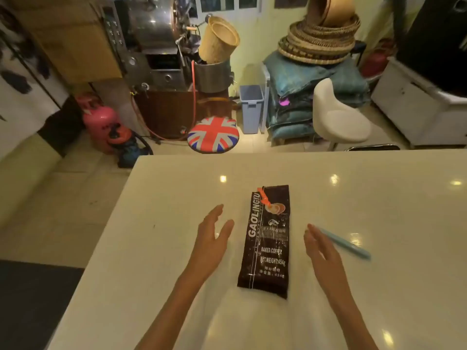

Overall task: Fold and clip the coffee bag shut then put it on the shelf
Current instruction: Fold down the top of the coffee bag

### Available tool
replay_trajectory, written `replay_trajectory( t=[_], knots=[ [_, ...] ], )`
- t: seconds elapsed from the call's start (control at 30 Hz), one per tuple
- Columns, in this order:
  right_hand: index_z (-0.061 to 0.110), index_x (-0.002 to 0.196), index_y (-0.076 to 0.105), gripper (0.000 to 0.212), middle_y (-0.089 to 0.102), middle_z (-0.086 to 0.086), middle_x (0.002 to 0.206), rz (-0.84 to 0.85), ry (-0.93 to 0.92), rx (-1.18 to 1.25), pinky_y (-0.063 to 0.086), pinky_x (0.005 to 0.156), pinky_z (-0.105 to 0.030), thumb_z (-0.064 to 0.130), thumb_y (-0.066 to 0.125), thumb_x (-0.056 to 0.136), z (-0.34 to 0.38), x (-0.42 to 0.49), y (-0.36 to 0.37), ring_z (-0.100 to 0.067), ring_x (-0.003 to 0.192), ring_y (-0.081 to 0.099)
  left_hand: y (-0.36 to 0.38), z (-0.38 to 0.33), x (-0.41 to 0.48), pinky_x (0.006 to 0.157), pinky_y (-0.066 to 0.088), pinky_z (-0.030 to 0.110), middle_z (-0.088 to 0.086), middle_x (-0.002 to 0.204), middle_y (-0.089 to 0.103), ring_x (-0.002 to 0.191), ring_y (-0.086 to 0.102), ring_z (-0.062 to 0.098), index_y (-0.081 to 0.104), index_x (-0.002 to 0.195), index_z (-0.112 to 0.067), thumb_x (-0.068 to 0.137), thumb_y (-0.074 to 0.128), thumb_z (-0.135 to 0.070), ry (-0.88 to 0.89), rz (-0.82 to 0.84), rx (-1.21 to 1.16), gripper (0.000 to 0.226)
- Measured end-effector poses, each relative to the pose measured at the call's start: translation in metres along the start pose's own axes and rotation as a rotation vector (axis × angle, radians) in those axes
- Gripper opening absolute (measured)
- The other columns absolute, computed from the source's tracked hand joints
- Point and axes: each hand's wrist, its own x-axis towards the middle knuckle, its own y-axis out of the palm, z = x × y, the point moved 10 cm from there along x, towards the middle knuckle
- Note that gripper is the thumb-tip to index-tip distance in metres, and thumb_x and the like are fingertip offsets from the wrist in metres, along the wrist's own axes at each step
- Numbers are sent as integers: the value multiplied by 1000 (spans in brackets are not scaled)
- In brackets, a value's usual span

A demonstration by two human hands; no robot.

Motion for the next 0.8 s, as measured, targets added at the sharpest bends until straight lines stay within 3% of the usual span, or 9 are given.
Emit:
replay_trajectory(
  t=[0.1, 0.2, 0.3, 0.37, 0.47, 0.6, 0.7, 0.8],
  knots=[
    [36, 120, 60, 32, 66, 3, 126, 41, 58, 19, 53, 97, -39, 46, 57, 89, -18, -7, 18, -12, 110, 64, 60, 19, -7, 86, 52, 19, 3, 138, 57, 110, 61, 6, 47, 137, -23, 100, 49, -30, -197, 245, -135, 38],
    [26, 115, 63, 24, 73, 4, 111, 69, 63, 119, 58, 74, -19, 22, 64, 91, -20, -8, 33, -2, 93, 70, 91, 18, -15, 69, 58, 19, 3, 118, 68, 91, 73, 9, 53, 126, -20, 97, 56, -25, -278, 305, -333, 29],
    [22, 114, 59, 34, 68, 8, 112, 52, -1, 143, 54, 72, -11, -1, 63, 88, -8, -4, 32, 4, 98, 66, 88, 8, -7, 77, 61, 34, 10, 113, 71, 95, 74, 19, 54, 118, -15, 93, 59, -31, -255, 264, -475, 30],
    [16, 112, 60, 31, 69, 3, 113, 54, -40, 162, 54, 77, -13, -2, 65, 87, -5, -1, 29, -2, 103, 66, 83, 1, 1, 86, 58, 44, 10, 110, 74, 100, 73, 25, 57, 114, -11, 90, 58, -38, -218, 257, -496, 36],
    [14, 108, 65, 19, 71, 1, 108, 52, -69, 199, 55, 77, -18, 12, 66, 90, 6, 7, 26, -6, 99, 68, 75, -16, 8, 83, 59, 34, 5, 109, 74, 102, 71, 21, 60, 113, -10, 92, 55, -36, -104, 252, -422, 33],
    [13, 95, 66, 8, 76, -2, 93, 40, -33, 200, 61, 73, -31, 20, 66, 90, 9, 17, 29, -18, 86, 74, 73, -25, 9, 79, 56, 21, -3, 112, 74, 106, 69, 13, 61, 119, -17, 99, 50, -13, -23, 286, -360, 23],
    [6, 85, 66, 8, 76, -2, 96, 37, -51, 206, 59, 67, -24, 13, 69, 87, 11, 25, 26, -19, 86, 74, 66, -28, 12, 83, 56, 23, -5, 113, 74, 110, 68, 14, 65, 116, -20, 98, 52, -9, 8, 272, -323, 25],
    [11, 83, 66, 8, 73, 0, 107, 39, -130, 215, 58, 72, -20, 4, 68, 87, 22, 28, 26, -14, 94, 71, 61, -36, 12, 80, 56, 19, -10, 112, 72, 109, 67, 8, 58, 121, -23, 100, 49, -8, 28, 234, -334, 28]
  ],
)
